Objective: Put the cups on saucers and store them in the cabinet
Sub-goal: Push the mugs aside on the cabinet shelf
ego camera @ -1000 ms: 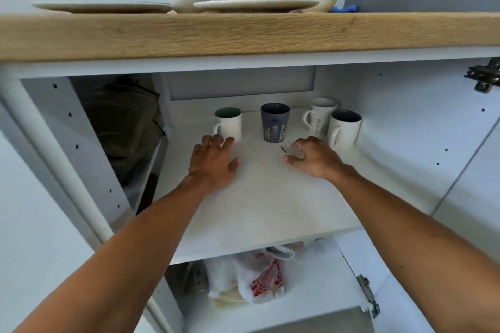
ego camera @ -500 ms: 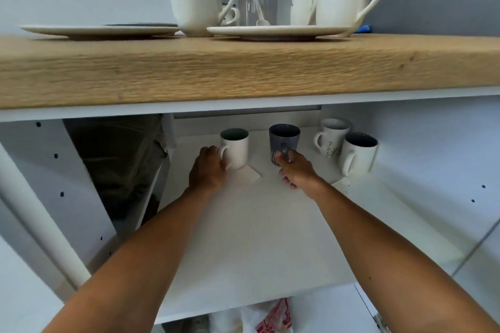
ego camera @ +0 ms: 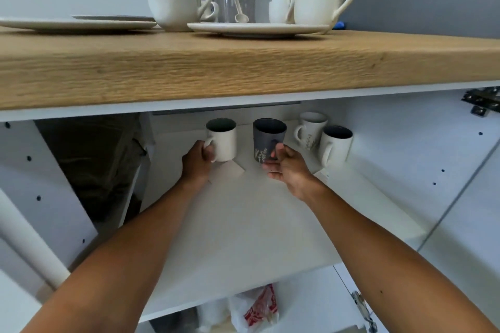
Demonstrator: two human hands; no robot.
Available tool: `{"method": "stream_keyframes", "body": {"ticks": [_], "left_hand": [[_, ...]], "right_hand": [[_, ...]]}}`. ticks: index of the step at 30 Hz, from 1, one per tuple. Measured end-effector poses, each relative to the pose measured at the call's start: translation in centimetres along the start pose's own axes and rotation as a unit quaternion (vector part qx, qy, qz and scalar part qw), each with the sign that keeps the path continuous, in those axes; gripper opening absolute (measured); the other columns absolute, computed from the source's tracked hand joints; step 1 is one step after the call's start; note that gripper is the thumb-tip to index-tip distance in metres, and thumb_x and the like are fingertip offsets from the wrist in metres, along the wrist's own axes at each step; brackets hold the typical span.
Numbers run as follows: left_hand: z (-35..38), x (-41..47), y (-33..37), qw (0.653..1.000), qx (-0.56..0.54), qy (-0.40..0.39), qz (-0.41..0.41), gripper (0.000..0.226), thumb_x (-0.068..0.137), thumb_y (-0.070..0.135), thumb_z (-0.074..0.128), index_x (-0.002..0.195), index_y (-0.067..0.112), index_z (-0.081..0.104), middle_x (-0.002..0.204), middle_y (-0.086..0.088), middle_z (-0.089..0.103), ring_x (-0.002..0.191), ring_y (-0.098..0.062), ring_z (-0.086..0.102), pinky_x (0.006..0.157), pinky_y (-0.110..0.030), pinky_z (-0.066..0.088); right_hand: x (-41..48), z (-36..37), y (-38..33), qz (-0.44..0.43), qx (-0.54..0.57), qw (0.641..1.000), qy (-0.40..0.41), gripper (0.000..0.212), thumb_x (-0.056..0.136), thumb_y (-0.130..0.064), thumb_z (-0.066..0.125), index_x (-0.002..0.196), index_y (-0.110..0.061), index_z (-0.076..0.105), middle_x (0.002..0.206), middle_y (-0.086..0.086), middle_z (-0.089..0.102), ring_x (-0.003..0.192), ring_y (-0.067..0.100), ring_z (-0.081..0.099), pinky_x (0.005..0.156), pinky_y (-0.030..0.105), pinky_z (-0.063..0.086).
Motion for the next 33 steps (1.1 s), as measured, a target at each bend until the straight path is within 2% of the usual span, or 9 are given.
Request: {"method": "stream_keyframes", "body": {"ticks": [5, 8, 11, 16, 18, 21, 24, 28, 33], "left_hand": [[0.6, -1.3, 4.2, 0.998, 0.007, -0.018, 0.058, 0.019, 0.101, 0.029, 0.042, 0.091, 0.015, 0.052, 0.09, -0.004, 0.058, 0.079, -0.018, 0.052, 0.055, -0.025, 0.036], [1.8, -2.9, 6.9, 0.996, -0.001, -0.033, 0.088, 0.019, 0.1, 0.025, 0.045, 0.095, 0.01, 0.056, 0.092, -0.003, 0.058, 0.083, -0.02, 0.051, 0.061, -0.029, 0.036], [4.0, -4.8, 9.1, 0.993, -0.049, -0.063, 0.086, 0.017, 0.098, 0.024, 0.047, 0.098, 0.01, 0.057, 0.094, -0.004, 0.059, 0.084, -0.019, 0.052, 0.068, -0.028, 0.038], [8.2, -8.3, 12.1, 0.986, -0.098, -0.112, 0.077, 0.02, 0.1, 0.026, 0.045, 0.094, 0.011, 0.057, 0.093, -0.004, 0.061, 0.079, -0.015, 0.051, 0.057, -0.016, 0.039], [9.9, -9.3, 12.9, 0.98, -0.125, -0.14, 0.064, 0.023, 0.1, 0.024, 0.045, 0.091, 0.006, 0.057, 0.086, -0.005, 0.058, 0.075, -0.017, 0.047, 0.056, -0.02, 0.039], [12.2, -10.4, 13.8, 0.968, -0.174, -0.176, 0.046, 0.019, 0.099, 0.02, 0.047, 0.085, 0.009, 0.054, 0.077, -0.002, 0.052, 0.073, -0.018, 0.043, 0.062, -0.025, 0.036], [14.0, -11.1, 14.4, 0.972, -0.141, -0.174, 0.072, 0.021, 0.1, 0.021, 0.047, 0.085, 0.01, 0.056, 0.076, 0.002, 0.055, 0.071, -0.015, 0.046, 0.053, -0.014, 0.037], [16.2, -11.5, 14.8, 0.972, -0.119, -0.185, 0.08, 0.027, 0.1, 0.024, 0.046, 0.088, 0.004, 0.059, 0.079, 0.0, 0.058, 0.072, -0.018, 0.05, 0.062, -0.026, 0.039], [17.9, -11.5, 14.6, 0.973, -0.1, -0.192, 0.08, 0.025, 0.1, 0.025, 0.045, 0.085, 0.009, 0.057, 0.078, 0.003, 0.058, 0.071, -0.017, 0.051, 0.055, -0.023, 0.037]], "right_hand": [[-5.0, -3.3, -1.4, -0.05, 0.002, 0.997, 0.063, 0.035, 0.103, -0.044, 0.041, 0.088, -0.016, 0.057, 0.091, 0.006, 0.072, 0.077, 0.01, 0.074, 0.051, 0.02, 0.053], [-8.3, -6.1, -2.2, -0.069, -0.014, 0.991, 0.112, 0.037, 0.103, -0.045, 0.04, 0.086, -0.017, 0.056, 0.087, 0.006, 0.071, 0.076, 0.013, 0.073, 0.05, 0.021, 0.052], [-11.0, -8.9, -2.4, -0.074, -0.042, 0.985, 0.151, 0.038, 0.103, -0.046, 0.039, 0.084, -0.017, 0.055, 0.089, 0.006, 0.07, 0.073, 0.011, 0.072, 0.049, 0.02, 0.052], [-14.2, -12.9, -1.7, -0.07, -0.054, 0.974, 0.207, 0.039, 0.103, -0.046, 0.04, 0.084, -0.016, 0.056, 0.089, 0.009, 0.069, 0.071, 0.012, 0.072, 0.049, 0.022, 0.053], [-15.2, -14.1, -1.3, -0.069, -0.05, 0.97, 0.227, 0.04, 0.102, -0.047, 0.041, 0.083, -0.015, 0.056, 0.086, 0.009, 0.069, 0.07, 0.014, 0.072, 0.048, 0.023, 0.053], [-16.1, -15.7, -0.5, -0.064, -0.05, 0.964, 0.253, 0.04, 0.101, -0.048, 0.043, 0.081, -0.016, 0.057, 0.084, 0.01, 0.069, 0.072, 0.017, 0.072, 0.048, 0.024, 0.052], [-16.5, -16.7, 0.0, -0.059, -0.048, 0.96, 0.269, 0.04, 0.101, -0.047, 0.043, 0.081, -0.016, 0.058, 0.082, 0.01, 0.069, 0.073, 0.018, 0.072, 0.048, 0.025, 0.052], [-16.4, -17.3, 0.6, -0.058, -0.033, 0.959, 0.274, 0.039, 0.103, -0.044, 0.043, 0.08, -0.016, 0.057, 0.08, 0.01, 0.066, 0.068, 0.016, 0.071, 0.046, 0.024, 0.051], [-16.2, -17.4, 1.4, -0.049, -0.024, 0.959, 0.279, 0.038, 0.103, -0.043, 0.043, 0.08, -0.015, 0.057, 0.077, 0.008, 0.068, 0.063, 0.012, 0.072, 0.045, 0.025, 0.052]]}}
Point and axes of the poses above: each hand's wrist, its own x-axis towards the middle knuckle, its own z-axis out of the palm, y = z × x, the point moved 4 cm from there along x, towards the middle knuckle
